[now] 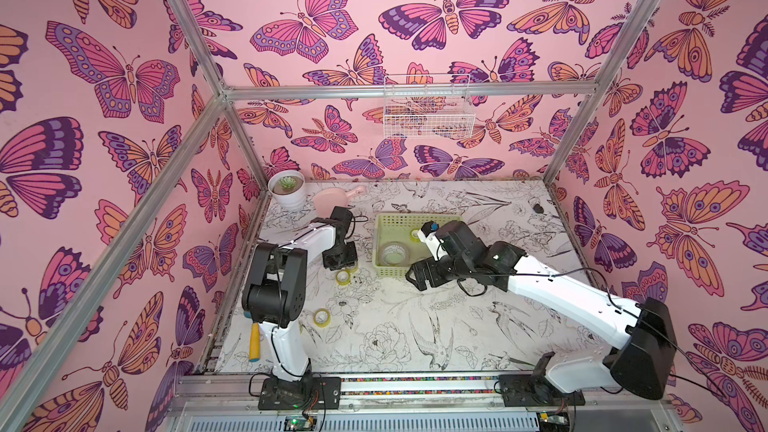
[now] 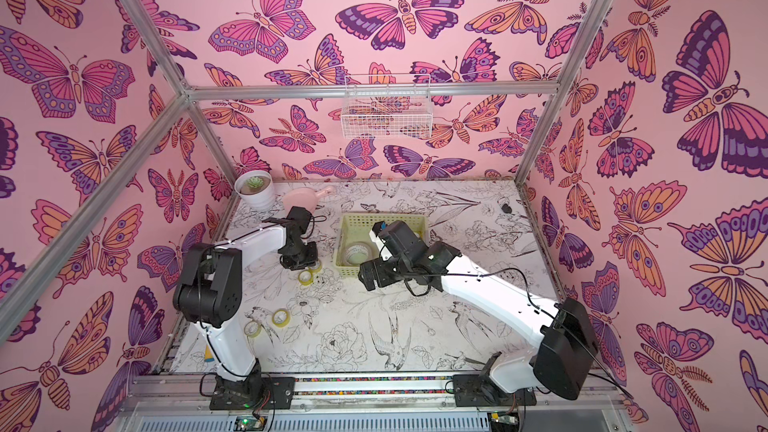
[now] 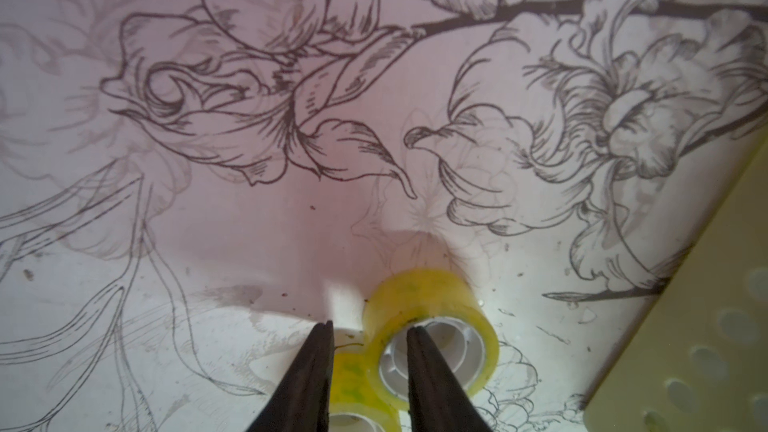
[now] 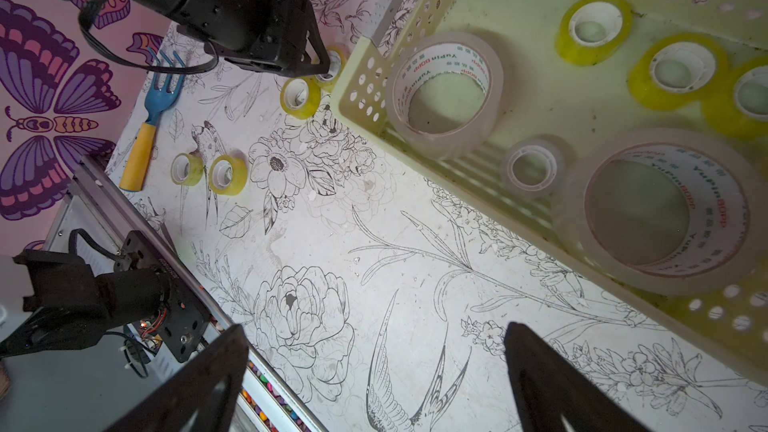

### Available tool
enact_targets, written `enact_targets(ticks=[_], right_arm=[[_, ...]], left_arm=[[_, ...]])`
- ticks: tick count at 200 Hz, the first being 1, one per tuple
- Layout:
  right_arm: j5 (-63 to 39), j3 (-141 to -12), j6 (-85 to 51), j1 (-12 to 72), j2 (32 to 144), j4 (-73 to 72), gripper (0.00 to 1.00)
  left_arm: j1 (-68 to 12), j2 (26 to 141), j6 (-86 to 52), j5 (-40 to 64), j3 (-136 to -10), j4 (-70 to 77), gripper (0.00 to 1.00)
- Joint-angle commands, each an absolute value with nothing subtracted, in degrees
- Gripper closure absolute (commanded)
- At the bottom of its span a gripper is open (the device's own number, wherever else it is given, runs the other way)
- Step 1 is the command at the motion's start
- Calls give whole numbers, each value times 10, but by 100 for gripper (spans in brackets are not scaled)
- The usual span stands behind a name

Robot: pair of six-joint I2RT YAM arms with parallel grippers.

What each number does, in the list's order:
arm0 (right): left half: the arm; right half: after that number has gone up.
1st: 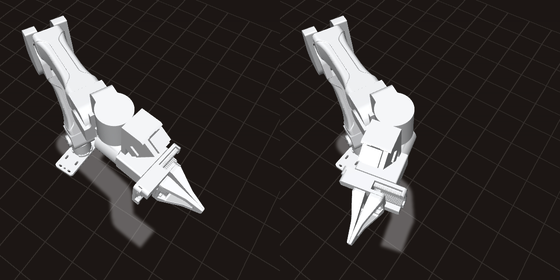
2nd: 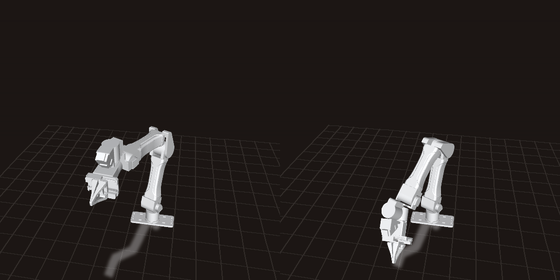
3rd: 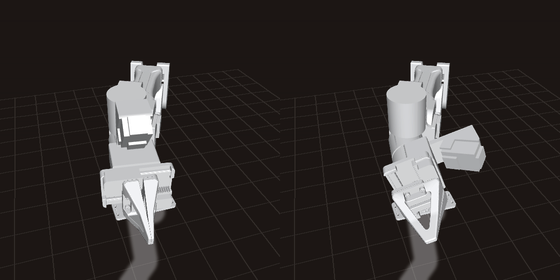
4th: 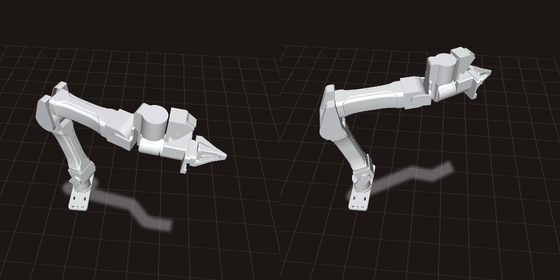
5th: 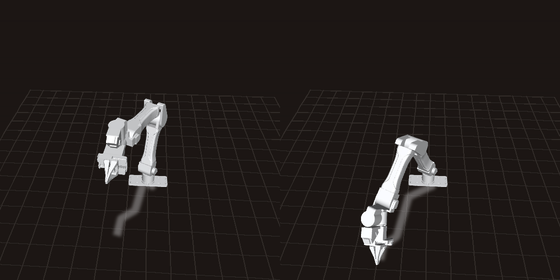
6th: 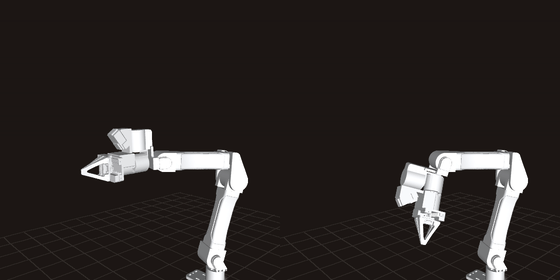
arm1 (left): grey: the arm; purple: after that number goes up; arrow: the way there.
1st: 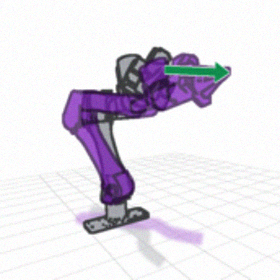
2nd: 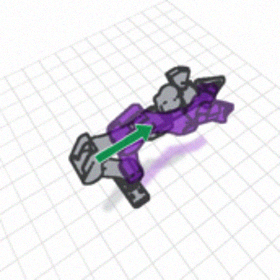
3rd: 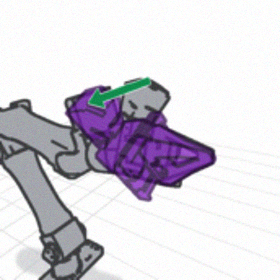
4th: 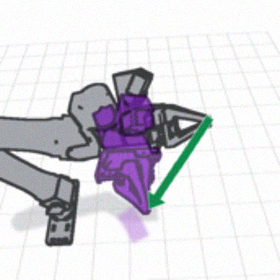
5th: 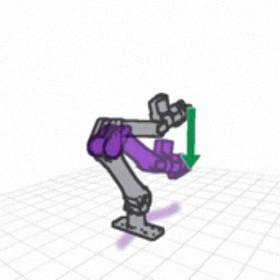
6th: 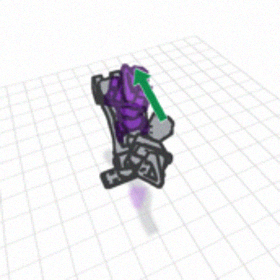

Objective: Put the transparent tape into the storage box
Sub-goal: Pick up the tape at the center of the board.

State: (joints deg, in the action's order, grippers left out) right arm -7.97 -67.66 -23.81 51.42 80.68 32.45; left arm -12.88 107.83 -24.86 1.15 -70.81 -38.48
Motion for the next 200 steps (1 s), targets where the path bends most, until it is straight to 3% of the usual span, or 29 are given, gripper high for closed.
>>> enact_targets(ticks=[1, 12, 27, 39, 47, 65, 152, 200], right_arm=[[-70, -693, -241, 517, 811, 336, 1], [-69, -692, -243, 517, 810, 337, 1], [-67, -690, -245, 517, 809, 337, 1], [-66, -688, -247, 517, 808, 336, 1], [-65, -688, -248, 517, 807, 336, 1], [-65, -687, -249, 517, 807, 335, 1], [-56, -692, -251, 517, 808, 338, 1], [-27, -690, -254, 516, 795, 345, 1]], left_arm=[[-126, 1095, -233, 17, -722, -383, 67], [-126, 1099, -232, 17, -727, -384, 74], [-126, 1101, -230, 18, -729, -384, 75], [-126, 1098, -231, 16, -728, -383, 90], [-126, 1094, -231, 15, -726, -384, 94], [-127, 1080, -231, 15, -723, -384, 98], [-138, 961, -248, 51, -764, -423, 99], [-188, 977, -259, 48, -855, -434, 99]])
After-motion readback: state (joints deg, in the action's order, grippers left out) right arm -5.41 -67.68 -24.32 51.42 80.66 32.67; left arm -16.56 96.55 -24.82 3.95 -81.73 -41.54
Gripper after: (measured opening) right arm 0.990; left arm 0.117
